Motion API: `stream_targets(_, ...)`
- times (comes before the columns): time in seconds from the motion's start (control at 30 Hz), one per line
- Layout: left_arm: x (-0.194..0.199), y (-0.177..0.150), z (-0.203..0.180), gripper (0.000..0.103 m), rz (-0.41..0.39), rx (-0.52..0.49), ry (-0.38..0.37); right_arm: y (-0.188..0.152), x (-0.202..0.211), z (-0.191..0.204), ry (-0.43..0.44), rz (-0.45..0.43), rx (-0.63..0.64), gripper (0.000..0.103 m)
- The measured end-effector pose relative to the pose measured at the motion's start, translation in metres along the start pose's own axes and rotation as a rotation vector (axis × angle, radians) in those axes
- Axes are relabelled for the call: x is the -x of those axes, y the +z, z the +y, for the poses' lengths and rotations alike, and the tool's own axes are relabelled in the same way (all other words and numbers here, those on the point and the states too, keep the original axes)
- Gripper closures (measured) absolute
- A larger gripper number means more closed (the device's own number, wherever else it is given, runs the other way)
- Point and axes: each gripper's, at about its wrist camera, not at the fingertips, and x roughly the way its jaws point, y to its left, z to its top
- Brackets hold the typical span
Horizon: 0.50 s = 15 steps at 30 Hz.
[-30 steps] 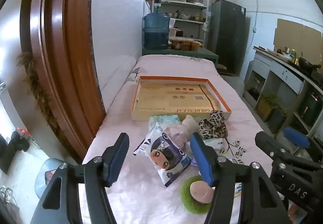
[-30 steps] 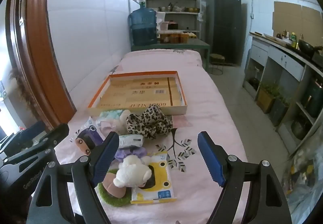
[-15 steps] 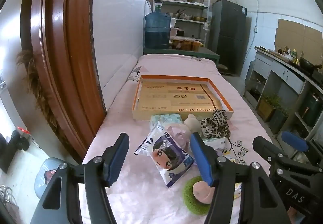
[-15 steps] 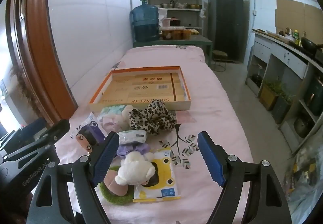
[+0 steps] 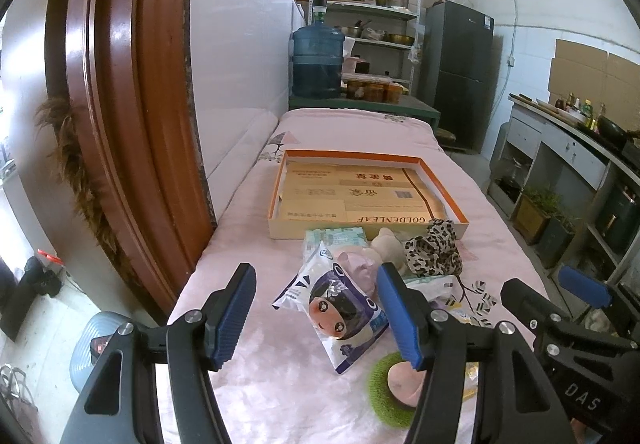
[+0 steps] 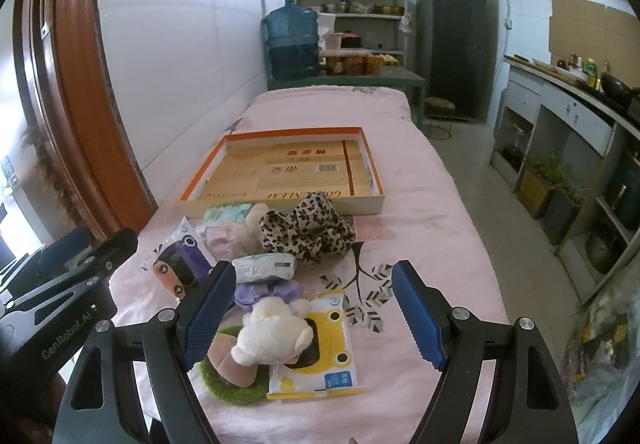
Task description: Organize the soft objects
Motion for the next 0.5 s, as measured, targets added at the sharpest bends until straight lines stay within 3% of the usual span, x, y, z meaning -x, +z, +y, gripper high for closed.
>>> stream_targets(0.5,0.0035,0.0011,0.0016,0.040,-0.009,0.003,0.001,0.0003,0.0007,0.0004,0.006,0.002,0.000,0.022)
